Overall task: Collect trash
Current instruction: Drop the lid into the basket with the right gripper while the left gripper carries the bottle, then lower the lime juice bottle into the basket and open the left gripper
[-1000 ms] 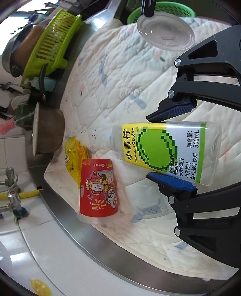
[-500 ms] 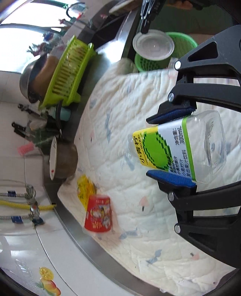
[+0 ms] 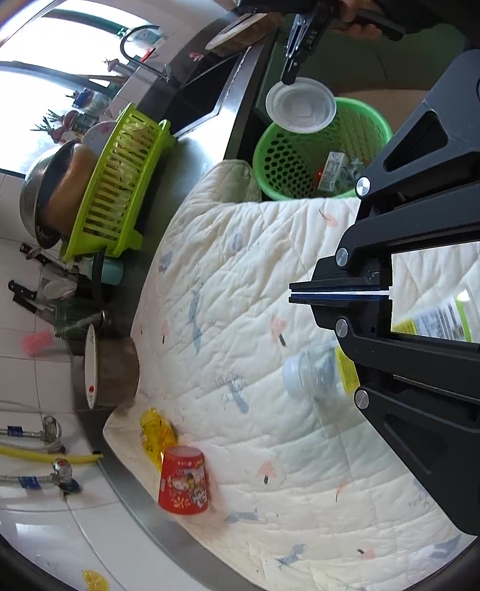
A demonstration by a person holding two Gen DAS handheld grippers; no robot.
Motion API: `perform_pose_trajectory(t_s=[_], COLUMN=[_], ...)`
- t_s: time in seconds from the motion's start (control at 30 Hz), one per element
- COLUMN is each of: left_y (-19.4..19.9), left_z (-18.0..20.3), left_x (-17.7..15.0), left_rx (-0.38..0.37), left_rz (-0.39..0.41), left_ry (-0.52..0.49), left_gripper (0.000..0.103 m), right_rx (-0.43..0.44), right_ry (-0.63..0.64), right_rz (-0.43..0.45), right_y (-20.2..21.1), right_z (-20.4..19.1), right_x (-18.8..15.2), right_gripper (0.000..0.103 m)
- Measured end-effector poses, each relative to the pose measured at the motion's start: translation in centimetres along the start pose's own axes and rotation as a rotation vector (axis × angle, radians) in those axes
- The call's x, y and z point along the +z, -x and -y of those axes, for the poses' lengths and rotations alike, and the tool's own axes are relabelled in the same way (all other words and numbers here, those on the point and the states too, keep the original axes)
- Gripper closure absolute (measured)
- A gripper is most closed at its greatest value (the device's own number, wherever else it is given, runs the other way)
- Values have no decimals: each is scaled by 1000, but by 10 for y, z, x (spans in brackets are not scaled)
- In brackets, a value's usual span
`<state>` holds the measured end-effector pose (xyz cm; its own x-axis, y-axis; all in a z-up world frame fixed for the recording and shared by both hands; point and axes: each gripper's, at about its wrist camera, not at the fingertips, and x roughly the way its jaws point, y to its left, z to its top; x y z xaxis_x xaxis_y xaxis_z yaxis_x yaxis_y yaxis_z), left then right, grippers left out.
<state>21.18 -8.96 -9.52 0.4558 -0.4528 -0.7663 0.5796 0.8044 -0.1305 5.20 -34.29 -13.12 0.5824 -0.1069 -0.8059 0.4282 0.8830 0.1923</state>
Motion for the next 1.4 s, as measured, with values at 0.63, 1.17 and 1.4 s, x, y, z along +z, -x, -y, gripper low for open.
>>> perform_pose_trajectory(t_s=[0.63,1.17,1.4], left_y=[-23,-15,-15], left_z=[-29,-5,64], left_x=[-39,-27,-12], left_rx=[156,82,-52], left_rz=[-118,-92,-67], left_ry=[140,124,11], left_gripper=[46,59,59], right_rx=[-3,-88,-84], right_ry=[-2,-52,-74], right_rz=[-37,-50,-15], right_y=[-11,-13,6], right_z=[2,33,36], right_x=[-9,-18,-24], right_gripper=[98,80,62])
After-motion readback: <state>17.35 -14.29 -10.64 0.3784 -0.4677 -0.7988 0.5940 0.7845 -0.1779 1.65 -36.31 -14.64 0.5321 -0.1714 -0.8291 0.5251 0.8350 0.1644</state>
